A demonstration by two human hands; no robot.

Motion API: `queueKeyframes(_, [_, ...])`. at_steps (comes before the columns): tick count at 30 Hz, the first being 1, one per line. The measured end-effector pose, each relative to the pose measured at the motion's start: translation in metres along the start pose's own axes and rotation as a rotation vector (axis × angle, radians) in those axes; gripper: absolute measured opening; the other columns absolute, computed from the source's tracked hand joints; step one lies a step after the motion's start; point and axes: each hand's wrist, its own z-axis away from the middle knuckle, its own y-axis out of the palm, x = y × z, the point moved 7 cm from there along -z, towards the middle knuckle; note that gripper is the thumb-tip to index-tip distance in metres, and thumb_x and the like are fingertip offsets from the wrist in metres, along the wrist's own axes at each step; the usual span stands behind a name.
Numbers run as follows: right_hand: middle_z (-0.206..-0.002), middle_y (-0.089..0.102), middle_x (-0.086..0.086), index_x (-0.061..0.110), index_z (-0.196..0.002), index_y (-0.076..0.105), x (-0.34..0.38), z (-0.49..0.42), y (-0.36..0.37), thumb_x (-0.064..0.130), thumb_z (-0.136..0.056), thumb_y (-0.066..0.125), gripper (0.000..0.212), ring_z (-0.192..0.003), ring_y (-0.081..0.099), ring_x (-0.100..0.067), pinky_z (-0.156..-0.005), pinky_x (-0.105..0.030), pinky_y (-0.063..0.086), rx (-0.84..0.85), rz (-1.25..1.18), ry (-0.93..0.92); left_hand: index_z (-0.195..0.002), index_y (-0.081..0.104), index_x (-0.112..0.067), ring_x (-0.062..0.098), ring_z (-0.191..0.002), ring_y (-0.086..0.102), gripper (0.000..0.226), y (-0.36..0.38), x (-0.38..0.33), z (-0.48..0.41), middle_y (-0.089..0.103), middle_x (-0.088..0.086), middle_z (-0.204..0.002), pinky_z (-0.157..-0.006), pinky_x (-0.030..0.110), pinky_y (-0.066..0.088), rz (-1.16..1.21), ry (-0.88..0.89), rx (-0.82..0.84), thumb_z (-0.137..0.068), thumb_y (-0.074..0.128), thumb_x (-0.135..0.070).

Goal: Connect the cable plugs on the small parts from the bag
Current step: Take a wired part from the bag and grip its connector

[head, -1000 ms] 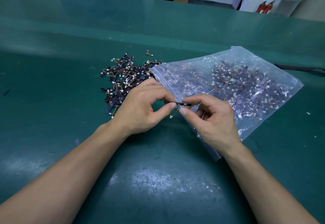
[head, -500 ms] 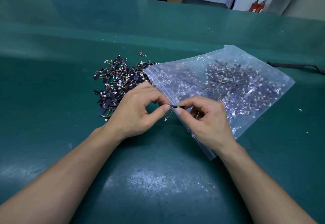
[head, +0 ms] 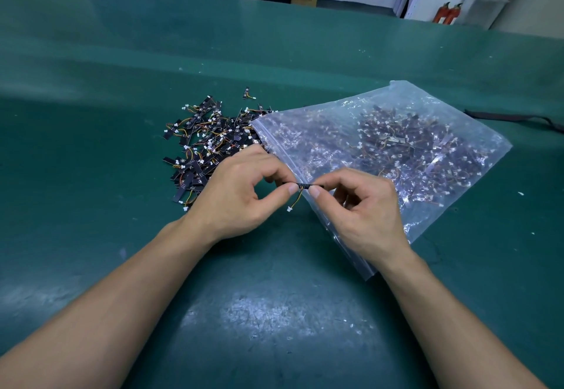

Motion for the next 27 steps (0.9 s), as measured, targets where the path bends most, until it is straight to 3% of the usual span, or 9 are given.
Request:
queueKeyframes(4, [-0.071,0.067,0.017,0.022,-0.082,0.076,-0.0002,0.0005,0.0001,0.021,-0.083,0.076,0.002,-0.051,0.051,-0.012,-0.054,-0.013,0.037,-0.01,-0.019,0.009,-0.078,0.071,-0.012,0.015,-0.077,0.055,0.009,-0.0015,-0.0022,-0.0008,0.064,-0.01,-0.075,-0.073,0.028,0.047,-0.016,0.017,-0.015,-0.087,0.071,-0.013])
queueKeyframes(11, [-0.068,0.064,0.018,0.016,-0.078,0.076,-0.001,0.0001,0.0036,0.017,-0.085,0.074,0.007,-0.052,0.05,-0.006,-0.056,-0.011,0.035,0.022,0.009,-0.004,-0.086,0.073,-0.014,0.015,-0.084,0.056,0.004,-0.0003,-0.0002,0.0011,0.068,-0.013,-0.082,-0.076,0.029,0.048,0.03,-0.006,0.029,-0.085,0.071,-0.018])
queueKeyframes(17, [-0.073,0.068,0.015,0.025,-0.084,0.076,-0.0004,0.0015,0.0036,0.023,-0.083,0.076,0.002,-0.05,0.051,-0.009,-0.053,-0.013,0.038,-0.004,-0.007,0.023,-0.078,0.071,-0.012,0.017,-0.076,0.054,0.008,-0.0023,-0.0015,0.0007,0.065,-0.011,-0.075,-0.07,0.03,0.047,0.002,0.007,-0.001,-0.086,0.071,-0.012])
queueKeyframes(27, [-0.069,0.064,0.016,0.016,-0.079,0.076,0.0066,0.001,0.003,0.017,-0.085,0.074,0.007,-0.054,0.052,-0.008,-0.057,-0.013,0.038,-0.003,0.045,-0.045,-0.084,0.072,-0.014,0.017,-0.081,0.056,0.004,-0.0009,0.0012,0.0007,0.067,-0.013,-0.08,-0.074,0.027,0.047,0.033,-0.024,0.027,-0.086,0.07,-0.017])
